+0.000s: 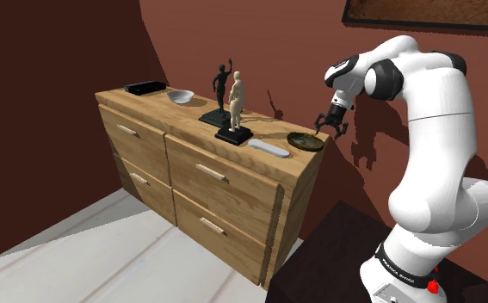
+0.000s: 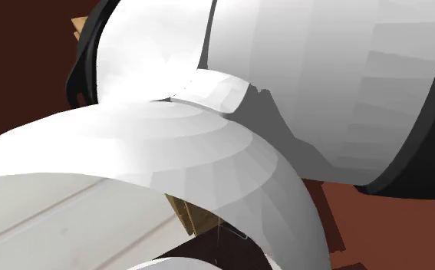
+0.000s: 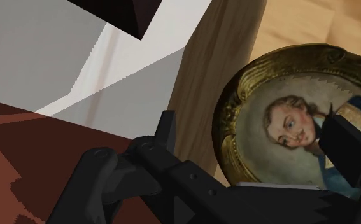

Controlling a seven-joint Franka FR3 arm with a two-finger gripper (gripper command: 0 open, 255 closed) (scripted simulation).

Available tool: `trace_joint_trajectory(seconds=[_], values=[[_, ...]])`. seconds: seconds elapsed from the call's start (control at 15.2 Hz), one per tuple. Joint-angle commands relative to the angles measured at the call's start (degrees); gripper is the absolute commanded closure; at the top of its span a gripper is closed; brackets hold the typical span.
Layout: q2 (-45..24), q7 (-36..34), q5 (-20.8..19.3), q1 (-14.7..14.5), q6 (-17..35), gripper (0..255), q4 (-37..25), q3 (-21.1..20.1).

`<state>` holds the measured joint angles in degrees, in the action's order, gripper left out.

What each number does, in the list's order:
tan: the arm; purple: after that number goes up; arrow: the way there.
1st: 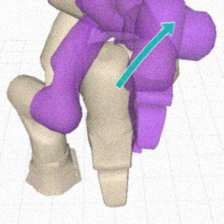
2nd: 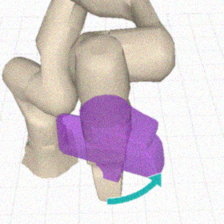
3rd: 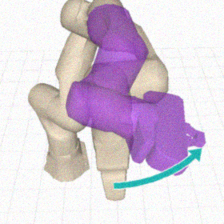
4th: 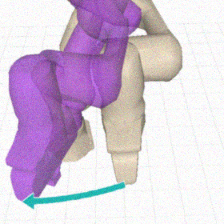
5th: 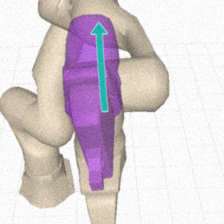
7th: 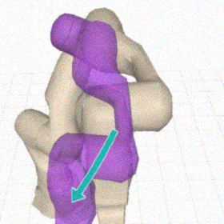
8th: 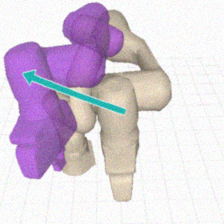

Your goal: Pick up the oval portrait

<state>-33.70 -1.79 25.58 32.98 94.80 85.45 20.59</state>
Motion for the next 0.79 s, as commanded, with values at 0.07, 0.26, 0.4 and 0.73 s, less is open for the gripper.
trace_joint_trajectory(seconds=[0.07,0.26,0.4,0.73], values=[[-1.3,0.5,0.5,0.2,1.4,0,0.4,-0.2],[-2.1,1.0,0.8,0.2,2.8,0,1.0,-0.4],[-2.2,1.1,0.8,0.2,2.9,255,1.0,-0.4],[-2.3,1.1,0.8,0.3,2.9,255,1.0,-0.4]])
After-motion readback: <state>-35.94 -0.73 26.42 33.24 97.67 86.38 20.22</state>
